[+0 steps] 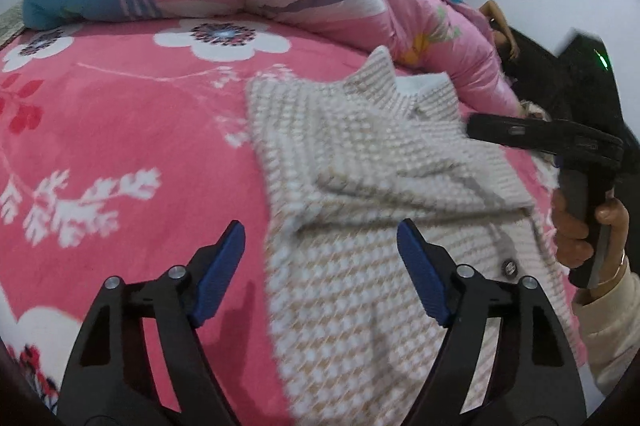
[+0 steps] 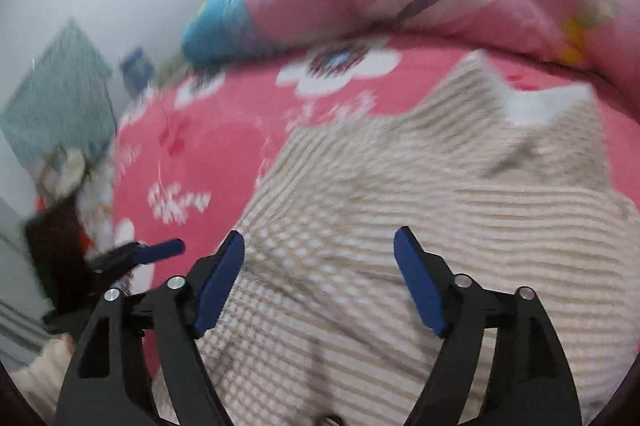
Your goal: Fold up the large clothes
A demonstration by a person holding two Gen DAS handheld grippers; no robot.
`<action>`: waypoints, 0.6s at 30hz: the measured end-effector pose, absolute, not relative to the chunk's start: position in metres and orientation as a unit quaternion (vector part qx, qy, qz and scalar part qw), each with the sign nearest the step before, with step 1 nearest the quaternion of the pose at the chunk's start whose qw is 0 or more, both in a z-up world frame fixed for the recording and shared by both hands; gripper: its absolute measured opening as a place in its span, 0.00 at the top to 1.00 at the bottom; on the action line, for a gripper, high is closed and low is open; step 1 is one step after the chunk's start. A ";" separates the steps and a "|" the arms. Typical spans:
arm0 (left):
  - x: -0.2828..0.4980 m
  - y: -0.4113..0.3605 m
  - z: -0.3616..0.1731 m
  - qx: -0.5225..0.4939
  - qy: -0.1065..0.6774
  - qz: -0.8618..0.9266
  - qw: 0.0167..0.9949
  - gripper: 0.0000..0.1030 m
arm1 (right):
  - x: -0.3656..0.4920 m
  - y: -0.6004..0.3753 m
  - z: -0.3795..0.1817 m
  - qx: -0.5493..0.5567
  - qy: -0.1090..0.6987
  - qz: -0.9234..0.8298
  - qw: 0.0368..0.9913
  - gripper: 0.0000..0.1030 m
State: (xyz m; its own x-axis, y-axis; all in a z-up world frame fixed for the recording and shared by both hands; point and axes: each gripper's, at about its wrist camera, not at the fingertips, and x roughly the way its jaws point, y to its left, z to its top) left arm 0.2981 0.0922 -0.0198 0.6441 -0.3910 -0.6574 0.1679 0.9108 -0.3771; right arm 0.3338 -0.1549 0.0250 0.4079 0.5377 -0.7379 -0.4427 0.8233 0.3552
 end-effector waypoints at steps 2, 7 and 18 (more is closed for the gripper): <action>0.311 0.085 -0.016 -0.151 0.390 -0.165 0.893 0.31 | 0.334 -0.198 0.034 0.072 0.446 0.255 0.855 0.26; 0.334 0.081 -0.021 -0.179 0.415 -0.150 0.879 0.37 | 0.335 -0.325 0.031 0.147 0.441 0.120 0.877 0.26; 0.388 0.038 -0.037 -0.042 0.464 -0.091 0.880 0.86 | 0.352 -0.432 -0.035 0.224 0.490 0.030 0.842 0.27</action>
